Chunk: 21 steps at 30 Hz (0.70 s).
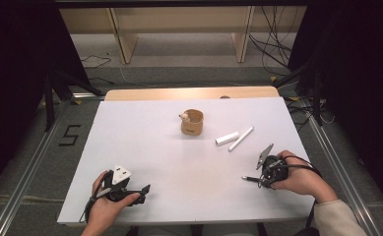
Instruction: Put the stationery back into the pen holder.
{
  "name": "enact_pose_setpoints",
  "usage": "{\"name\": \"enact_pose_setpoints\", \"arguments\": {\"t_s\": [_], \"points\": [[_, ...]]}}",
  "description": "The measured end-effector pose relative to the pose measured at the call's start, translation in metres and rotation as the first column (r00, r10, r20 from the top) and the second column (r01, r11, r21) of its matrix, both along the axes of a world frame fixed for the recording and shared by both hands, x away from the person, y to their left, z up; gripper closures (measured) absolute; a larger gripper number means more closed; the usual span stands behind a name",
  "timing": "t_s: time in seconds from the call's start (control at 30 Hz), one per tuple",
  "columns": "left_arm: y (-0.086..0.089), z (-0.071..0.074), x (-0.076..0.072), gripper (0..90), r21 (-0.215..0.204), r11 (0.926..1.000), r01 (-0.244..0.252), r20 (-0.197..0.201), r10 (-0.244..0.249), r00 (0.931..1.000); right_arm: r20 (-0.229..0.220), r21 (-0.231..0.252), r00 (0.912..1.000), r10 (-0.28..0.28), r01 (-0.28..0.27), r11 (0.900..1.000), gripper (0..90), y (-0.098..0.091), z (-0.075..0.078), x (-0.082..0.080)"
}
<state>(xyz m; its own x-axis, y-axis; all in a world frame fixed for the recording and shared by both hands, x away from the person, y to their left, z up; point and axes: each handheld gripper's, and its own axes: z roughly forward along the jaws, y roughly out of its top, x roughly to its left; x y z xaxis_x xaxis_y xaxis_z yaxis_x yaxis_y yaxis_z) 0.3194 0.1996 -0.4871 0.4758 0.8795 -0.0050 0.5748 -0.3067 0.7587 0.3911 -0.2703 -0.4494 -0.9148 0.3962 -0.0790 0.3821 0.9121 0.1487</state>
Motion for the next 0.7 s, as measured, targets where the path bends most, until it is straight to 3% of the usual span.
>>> {"name": "enact_pose_setpoints", "arguments": {"t_s": [0.4, 0.7], "points": [[0.000, 0.000, 0.000, 5.0, -0.002, 1.0000, 0.000, -0.001, 0.000, 1.0000, -0.009, -0.088, 0.9986, 0.052, -0.053, 0.9947, 71.2, 0.011, 0.001, 0.003], [0.000, 0.000, 0.000, 5.0, -0.001, 1.0000, 0.001, 0.001, -0.001, 1.0000, -0.026, -0.096, 0.9973, 0.069, -0.071, 0.9929, 74.6, 0.012, 0.000, 0.005]]}}
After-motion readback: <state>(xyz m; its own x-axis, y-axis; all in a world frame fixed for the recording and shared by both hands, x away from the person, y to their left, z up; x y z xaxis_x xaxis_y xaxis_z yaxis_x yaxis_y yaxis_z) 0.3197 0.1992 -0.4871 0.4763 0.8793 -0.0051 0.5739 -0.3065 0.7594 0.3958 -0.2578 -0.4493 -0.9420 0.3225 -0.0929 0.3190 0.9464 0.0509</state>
